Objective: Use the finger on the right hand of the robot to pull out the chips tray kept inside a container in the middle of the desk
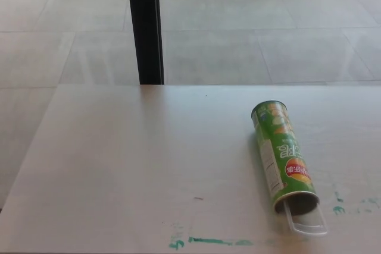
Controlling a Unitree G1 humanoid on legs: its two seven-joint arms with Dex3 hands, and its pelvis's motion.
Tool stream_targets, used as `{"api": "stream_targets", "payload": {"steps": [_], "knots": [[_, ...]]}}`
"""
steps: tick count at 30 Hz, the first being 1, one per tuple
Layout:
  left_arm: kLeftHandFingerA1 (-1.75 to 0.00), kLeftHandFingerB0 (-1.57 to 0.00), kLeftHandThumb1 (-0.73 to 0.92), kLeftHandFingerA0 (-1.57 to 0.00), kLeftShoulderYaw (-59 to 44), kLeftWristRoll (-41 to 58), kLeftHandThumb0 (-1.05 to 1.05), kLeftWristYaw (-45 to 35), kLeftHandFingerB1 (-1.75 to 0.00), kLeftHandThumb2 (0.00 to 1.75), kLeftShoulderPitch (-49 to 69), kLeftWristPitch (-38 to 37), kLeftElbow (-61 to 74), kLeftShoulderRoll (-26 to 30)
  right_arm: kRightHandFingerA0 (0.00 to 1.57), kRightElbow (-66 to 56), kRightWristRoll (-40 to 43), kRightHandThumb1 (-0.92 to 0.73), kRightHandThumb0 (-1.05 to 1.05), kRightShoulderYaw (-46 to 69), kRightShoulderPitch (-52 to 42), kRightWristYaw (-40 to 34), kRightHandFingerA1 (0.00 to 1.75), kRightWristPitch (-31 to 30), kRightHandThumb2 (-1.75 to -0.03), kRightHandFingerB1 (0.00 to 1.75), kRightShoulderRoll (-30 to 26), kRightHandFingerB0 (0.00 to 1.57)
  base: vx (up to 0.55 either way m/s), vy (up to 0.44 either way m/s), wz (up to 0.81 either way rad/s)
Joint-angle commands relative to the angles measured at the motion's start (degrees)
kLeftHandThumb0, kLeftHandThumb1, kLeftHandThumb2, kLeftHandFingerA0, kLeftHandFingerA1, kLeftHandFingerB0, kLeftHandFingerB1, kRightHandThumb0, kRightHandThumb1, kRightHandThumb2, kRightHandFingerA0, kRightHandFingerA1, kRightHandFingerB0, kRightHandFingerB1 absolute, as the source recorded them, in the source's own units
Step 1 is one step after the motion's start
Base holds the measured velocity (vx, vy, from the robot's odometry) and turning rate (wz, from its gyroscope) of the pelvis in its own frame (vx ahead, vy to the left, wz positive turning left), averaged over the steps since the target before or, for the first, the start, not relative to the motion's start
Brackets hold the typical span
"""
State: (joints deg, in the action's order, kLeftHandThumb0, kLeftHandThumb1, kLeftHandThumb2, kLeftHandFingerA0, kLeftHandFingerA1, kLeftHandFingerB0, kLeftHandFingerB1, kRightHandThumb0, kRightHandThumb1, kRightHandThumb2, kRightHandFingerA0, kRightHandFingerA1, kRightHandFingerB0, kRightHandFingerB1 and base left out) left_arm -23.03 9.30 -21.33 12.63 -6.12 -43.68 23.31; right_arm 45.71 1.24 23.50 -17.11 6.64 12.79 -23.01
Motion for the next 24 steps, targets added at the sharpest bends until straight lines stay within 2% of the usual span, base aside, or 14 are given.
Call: {"api": "stream_targets", "payload": {"steps": [1,2,3,5,6,8,9,10,13,14,18,22,23,24], "knots": [[-0.72,-0.37,0.59,-0.43,-2.5,5.1,-0.75,-6.1,-0.56,0.81,-0.1,1.0,-2.2,0.9,0.74,-1.8,6.5,-0.58,-0.41,5.7,0.6,-0.6,0.74,0.2,-0.58,0.55,-0.6,0.49,0.0,0.0,0.0],[-0.72,-0.37,0.59,-0.43,-2.6,5.1,-0.75,-6.3,-0.56,0.81,-0.1,0.9,-2.4,0.9,0.74,-2.0,6.5,-0.58,-0.41,6.1,0.7,-0.5,0.74,-0.1,-0.58,0.55,-0.5,0.49,0.0,0.0,0.0],[-0.68,-0.36,0.73,-0.41,-2.9,5.4,-0.72,-6.8,-0.47,0.61,0.2,1.2,-3.1,0.9,0.72,-4.1,9.3,-0.59,-0.38,9.0,0.5,-0.9,0.76,-0.8,-0.58,0.63,0.2,0.46,0.0,0.0,0.0],[-0.65,-0.33,0.69,-0.38,-4.3,6.8,-0.73,-7.2,-0.43,0.61,0.1,3.1,-4.2,0.9,0.75,-7.7,10.7,-0.59,-0.42,13.0,0.8,-4.4,0.76,-0.3,-0.58,0.66,0.2,0.43,0.0,0.0,0.0],[-0.66,-0.33,0.71,-0.39,-4.3,6.7,-0.74,-7.4,-0.43,0.61,0.3,2.9,-4.0,1.1,0.81,-9.4,12.4,-0.45,-0.48,14.9,2.1,-4.8,0.86,-2.1,-0.86,0.69,0.2,0.41,0.0,0.0,0.0],[-0.66,-0.33,0.71,-0.39,-4.3,6.5,-0.74,-7.6,-0.43,0.61,0.8,2.5,-3.6,1.2,0.81,-12.2,14.9,-0.45,-0.48,18.0,3.7,-5.2,0.86,-5.1,-0.86,0.69,0.0,0.41,0.0,0.0,0.0],[-0.67,-0.26,0.57,-0.38,-4.1,6.0,-0.74,-7.4,-0.52,0.97,0.7,1.6,-4.3,1.3,0.8,-15.9,16.0,-0.46,-0.48,19.5,4.4,-5.9,0.87,-7.3,-0.86,0.69,-0.4,0.4,0.0,0.0,0.0],[-0.61,-0.33,0.73,-0.38,-4.2,6.1,-0.72,-7.5,-0.41,0.62,0.9,1.6,-4.1,1.2,0.78,-15.7,15.2,-0.61,-0.4,20.7,7.4,-6.0,0.76,-5.1,-0.58,0.64,-3.5,0.4,0.0,0.0,0.0],[-0.64,-0.35,0.74,-0.4,-4.5,6.4,-0.7,-7.9,-0.43,0.62,1.1,1.3,-3.9,1.4,0.81,-17.7,16.1,-0.59,-0.45,22.2,10.0,-3.5,0.74,-5.4,-0.58,0.6,-5.7,0.44,0.0,0.0,0.0],[-0.62,-0.34,0.74,-0.38,-4.3,6.2,-0.7,-7.9,-0.41,0.62,0.9,0.9,-4.4,1.5,0.91,-23.8,18.2,-0.54,-0.54,22.9,12.1,-3.1,0.72,-9.1,-0.57,0.58,-7.0,0.53,0.0,0.0,0.0],[-0.63,-0.33,0.72,-0.38,-4.7,6.9,-0.71,-8.3,-0.42,0.61,0.6,2.0,-5.4,1.7,0.99,-37.3,18.0,-0.53,-0.69,21.9,14.9,-4.8,0.67,-15.1,-0.57,0.56,-8.5,0.61,0.0,0.0,0.0],[-0.65,-0.32,0.73,-0.37,-4.7,7.2,-0.7,-9.3,-0.43,0.62,0.5,1.7,-6.0,1.9,1.0,-44.6,18.3,-0.44,-0.67,19.9,18.4,-4.5,0.63,-17.1,-0.63,0.52,-8.9,0.61,0.0,0.001,0.02],[-0.66,-0.32,0.72,-0.38,-4.8,7.3,-0.69,-9.5,-0.43,0.62,0.4,1.6,-6.4,2.0,0.98,-46.3,18.8,-0.52,-0.52,19.2,19.1,-4.0,0.61,-17.4,-0.57,0.4,-8.8,0.59,0.0,0.0,0.0],[-0.66,-0.32,0.72,-0.38,-4.8,7.4,-0.69,-9.7,-0.43,0.62,0.1,1.5,-7.1,2.1,0.98,-48.9,19.6,-0.52,-0.52,18.2,20.2,-3.2,0.61,-17.9,-0.57,0.4,-8.6,0.59,0.0,0.0,0.0]]}}
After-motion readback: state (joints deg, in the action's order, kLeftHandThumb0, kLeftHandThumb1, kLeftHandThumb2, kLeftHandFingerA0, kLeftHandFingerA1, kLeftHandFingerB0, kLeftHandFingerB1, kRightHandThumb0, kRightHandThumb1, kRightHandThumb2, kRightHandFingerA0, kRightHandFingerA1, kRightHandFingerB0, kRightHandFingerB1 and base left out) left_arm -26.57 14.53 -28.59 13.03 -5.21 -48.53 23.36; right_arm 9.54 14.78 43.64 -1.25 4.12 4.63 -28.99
